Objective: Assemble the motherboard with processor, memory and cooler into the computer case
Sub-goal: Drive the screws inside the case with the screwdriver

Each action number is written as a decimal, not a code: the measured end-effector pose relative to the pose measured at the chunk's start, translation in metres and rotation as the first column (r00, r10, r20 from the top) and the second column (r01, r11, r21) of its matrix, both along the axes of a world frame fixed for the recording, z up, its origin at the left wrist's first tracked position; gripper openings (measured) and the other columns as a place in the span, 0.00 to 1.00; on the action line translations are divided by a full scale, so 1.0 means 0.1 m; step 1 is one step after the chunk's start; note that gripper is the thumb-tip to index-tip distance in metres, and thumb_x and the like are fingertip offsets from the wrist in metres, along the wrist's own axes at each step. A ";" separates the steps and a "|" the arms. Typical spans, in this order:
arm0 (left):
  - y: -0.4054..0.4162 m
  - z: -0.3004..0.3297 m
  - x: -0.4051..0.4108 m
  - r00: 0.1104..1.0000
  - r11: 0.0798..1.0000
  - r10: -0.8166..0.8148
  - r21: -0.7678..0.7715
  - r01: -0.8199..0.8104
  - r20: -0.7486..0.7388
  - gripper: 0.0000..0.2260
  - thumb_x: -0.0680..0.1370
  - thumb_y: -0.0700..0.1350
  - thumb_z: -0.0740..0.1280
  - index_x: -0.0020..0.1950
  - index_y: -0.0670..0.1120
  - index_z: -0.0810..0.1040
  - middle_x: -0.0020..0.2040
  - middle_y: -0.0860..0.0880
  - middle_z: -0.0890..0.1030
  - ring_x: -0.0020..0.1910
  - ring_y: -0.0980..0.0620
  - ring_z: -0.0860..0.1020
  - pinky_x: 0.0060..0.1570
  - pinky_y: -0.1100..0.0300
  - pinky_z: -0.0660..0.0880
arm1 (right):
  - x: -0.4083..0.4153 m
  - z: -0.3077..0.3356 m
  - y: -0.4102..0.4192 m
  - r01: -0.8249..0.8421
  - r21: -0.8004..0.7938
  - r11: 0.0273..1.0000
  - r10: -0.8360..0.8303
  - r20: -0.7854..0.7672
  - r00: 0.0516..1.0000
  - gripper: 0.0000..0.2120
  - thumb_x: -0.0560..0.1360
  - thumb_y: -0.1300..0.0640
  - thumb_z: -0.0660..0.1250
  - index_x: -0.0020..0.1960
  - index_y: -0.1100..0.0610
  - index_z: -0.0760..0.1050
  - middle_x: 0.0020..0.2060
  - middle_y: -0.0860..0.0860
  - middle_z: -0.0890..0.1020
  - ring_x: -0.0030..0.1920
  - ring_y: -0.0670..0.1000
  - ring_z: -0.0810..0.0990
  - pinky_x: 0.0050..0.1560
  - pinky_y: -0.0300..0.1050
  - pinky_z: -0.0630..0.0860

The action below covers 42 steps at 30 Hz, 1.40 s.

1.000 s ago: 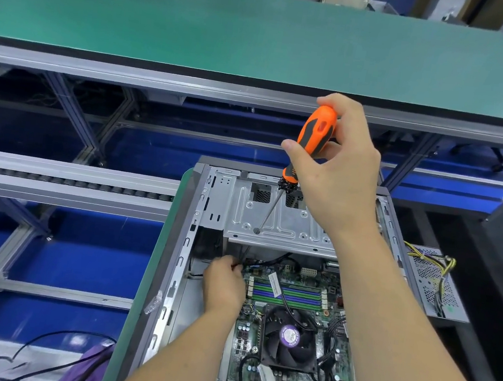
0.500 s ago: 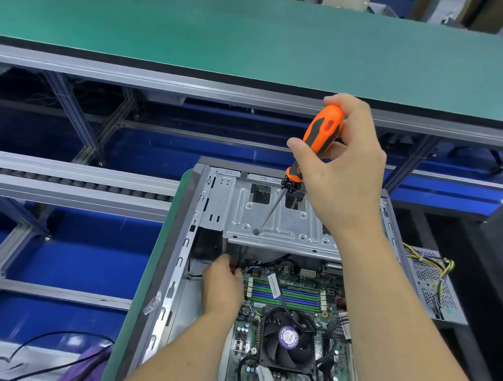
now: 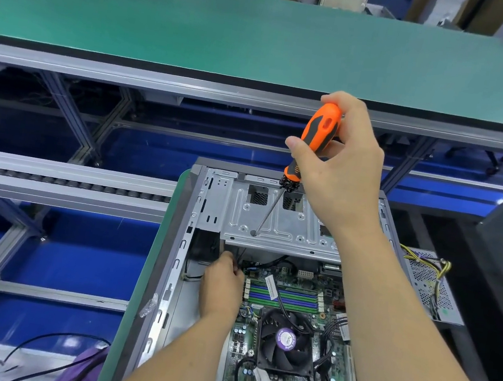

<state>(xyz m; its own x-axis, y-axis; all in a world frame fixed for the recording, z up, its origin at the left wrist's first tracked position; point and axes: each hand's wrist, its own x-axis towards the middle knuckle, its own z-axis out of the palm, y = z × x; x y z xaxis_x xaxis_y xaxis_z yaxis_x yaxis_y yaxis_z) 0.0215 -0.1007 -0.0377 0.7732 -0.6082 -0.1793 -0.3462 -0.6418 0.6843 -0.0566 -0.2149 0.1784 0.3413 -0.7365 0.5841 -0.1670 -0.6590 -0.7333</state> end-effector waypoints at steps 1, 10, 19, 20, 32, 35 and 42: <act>0.00 0.00 0.00 1.000 1.000 0.002 0.002 -0.002 0.001 0.09 0.78 0.39 0.66 0.41 0.48 0.70 0.32 0.51 0.75 0.30 0.51 0.74 0.27 0.62 0.65 | 0.00 0.01 0.00 0.001 -0.002 1.000 -0.001 -0.002 1.000 0.21 0.73 0.55 0.74 0.62 0.49 0.70 0.34 0.42 0.72 0.36 0.58 0.77 0.43 0.57 0.81; 0.01 0.00 0.01 1.000 1.000 0.011 -0.010 -0.011 0.006 0.14 0.77 0.36 0.66 0.36 0.48 0.66 0.29 0.50 0.72 0.27 0.51 0.68 0.26 0.61 0.63 | 0.01 0.02 -0.01 -0.007 0.011 1.000 0.007 -0.012 1.000 0.22 0.73 0.56 0.75 0.64 0.49 0.70 0.35 0.42 0.73 0.37 0.58 0.78 0.43 0.58 0.82; 0.01 0.01 0.02 0.998 1.000 -0.027 -0.002 0.027 0.056 0.09 0.77 0.38 0.67 0.42 0.46 0.68 0.31 0.48 0.75 0.29 0.49 0.72 0.27 0.60 0.63 | 0.03 0.04 0.01 -0.035 0.009 0.999 0.036 -0.021 0.999 0.22 0.73 0.55 0.74 0.63 0.48 0.69 0.37 0.42 0.74 0.38 0.58 0.78 0.43 0.58 0.82; 0.01 0.01 0.02 0.998 1.000 -0.030 0.001 0.030 0.059 0.09 0.77 0.38 0.67 0.42 0.46 0.68 0.31 0.48 0.75 0.29 0.49 0.72 0.27 0.60 0.63 | 0.02 0.03 0.00 -0.028 0.006 1.000 0.028 -0.018 0.999 0.22 0.73 0.55 0.74 0.63 0.48 0.70 0.37 0.42 0.74 0.37 0.57 0.78 0.42 0.57 0.82; 0.02 0.01 0.02 0.996 0.999 -0.054 0.009 0.053 0.077 0.08 0.78 0.38 0.67 0.44 0.46 0.68 0.33 0.47 0.76 0.31 0.47 0.74 0.29 0.60 0.67 | 0.01 0.06 0.03 -0.082 0.001 0.997 0.082 -0.060 0.995 0.22 0.74 0.56 0.75 0.63 0.48 0.69 0.37 0.43 0.74 0.38 0.57 0.79 0.43 0.56 0.82; 0.03 0.02 0.03 0.994 0.997 -0.072 0.027 0.070 0.087 0.08 0.78 0.39 0.66 0.45 0.47 0.68 0.34 0.46 0.77 0.32 0.46 0.75 0.30 0.59 0.68 | 0.00 0.07 0.05 -0.122 -0.001 0.993 0.122 -0.061 0.991 0.22 0.74 0.57 0.75 0.63 0.47 0.69 0.37 0.46 0.74 0.38 0.58 0.80 0.44 0.56 0.82; -0.03 0.04 0.02 0.988 0.994 -0.109 0.004 0.109 0.110 0.09 0.77 0.37 0.66 0.46 0.47 0.67 0.38 0.45 0.77 0.35 0.45 0.77 0.33 0.56 0.72 | -0.02 0.08 0.08 -0.188 -0.034 0.982 0.185 -0.076 0.980 0.22 0.73 0.57 0.75 0.63 0.50 0.70 0.39 0.43 0.75 0.39 0.55 0.80 0.45 0.54 0.82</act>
<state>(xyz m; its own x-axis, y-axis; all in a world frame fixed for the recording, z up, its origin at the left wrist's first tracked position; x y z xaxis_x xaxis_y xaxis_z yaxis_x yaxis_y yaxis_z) 0.0230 -0.1042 -0.0340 0.7174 -0.6901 -0.0957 -0.4868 -0.5947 0.6398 -0.0585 -0.2072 0.1864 0.5130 -0.6320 0.5809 -0.0901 -0.7126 -0.6957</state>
